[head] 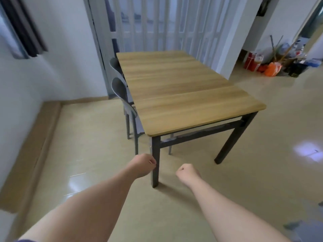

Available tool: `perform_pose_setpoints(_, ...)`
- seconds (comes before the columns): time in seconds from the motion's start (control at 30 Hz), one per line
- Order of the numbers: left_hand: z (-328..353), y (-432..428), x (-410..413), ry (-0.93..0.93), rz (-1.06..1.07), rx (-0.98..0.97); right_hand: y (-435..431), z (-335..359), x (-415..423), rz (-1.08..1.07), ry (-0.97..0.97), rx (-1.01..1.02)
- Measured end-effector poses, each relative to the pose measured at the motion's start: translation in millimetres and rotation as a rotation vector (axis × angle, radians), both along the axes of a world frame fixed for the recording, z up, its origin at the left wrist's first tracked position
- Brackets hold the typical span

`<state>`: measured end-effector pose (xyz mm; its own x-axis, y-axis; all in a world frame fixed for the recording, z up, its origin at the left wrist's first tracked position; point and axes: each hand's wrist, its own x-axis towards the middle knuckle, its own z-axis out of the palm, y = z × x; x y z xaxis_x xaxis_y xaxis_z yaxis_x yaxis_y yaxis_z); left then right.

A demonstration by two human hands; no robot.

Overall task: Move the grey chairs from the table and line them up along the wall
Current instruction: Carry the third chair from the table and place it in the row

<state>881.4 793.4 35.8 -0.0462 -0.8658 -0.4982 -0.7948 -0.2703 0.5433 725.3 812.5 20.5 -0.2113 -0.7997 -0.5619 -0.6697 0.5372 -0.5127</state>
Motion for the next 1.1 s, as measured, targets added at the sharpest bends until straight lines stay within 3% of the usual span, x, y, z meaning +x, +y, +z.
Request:
perform_pose_setpoints(0.23, 10.2, -39.9, 138.2, 0.046, 0.207, -0.037, -76.5, 3.4, 134.7, 0.153, -0.079, -0.051)
perform_pose_setpoints(0.47, 15.5, -96.6, 202.5, 0.013, 0.227, -0.057, -151.2, -0.6, 202.9, 0.214, -0.059, -0.081)
perform_pose_setpoints(0.7, 6.3, -198.9, 244.0, -0.121, 0.174, -0.039, -261.5, 9.4, 246.6, 0.182, -0.213, -0.188)
perform_pose_setpoints(0.83, 8.3, -275.2, 253.3, -0.152, 0.086, 0.003, -334.3, 10.1, 259.2, 0.161, -0.163, -0.164)
perform_pose_setpoints(1.1, -6.3, -378.6, 272.0, -0.220, -0.063, -0.131, -415.8, -6.3, 296.5, 0.263, -0.092, -0.066)
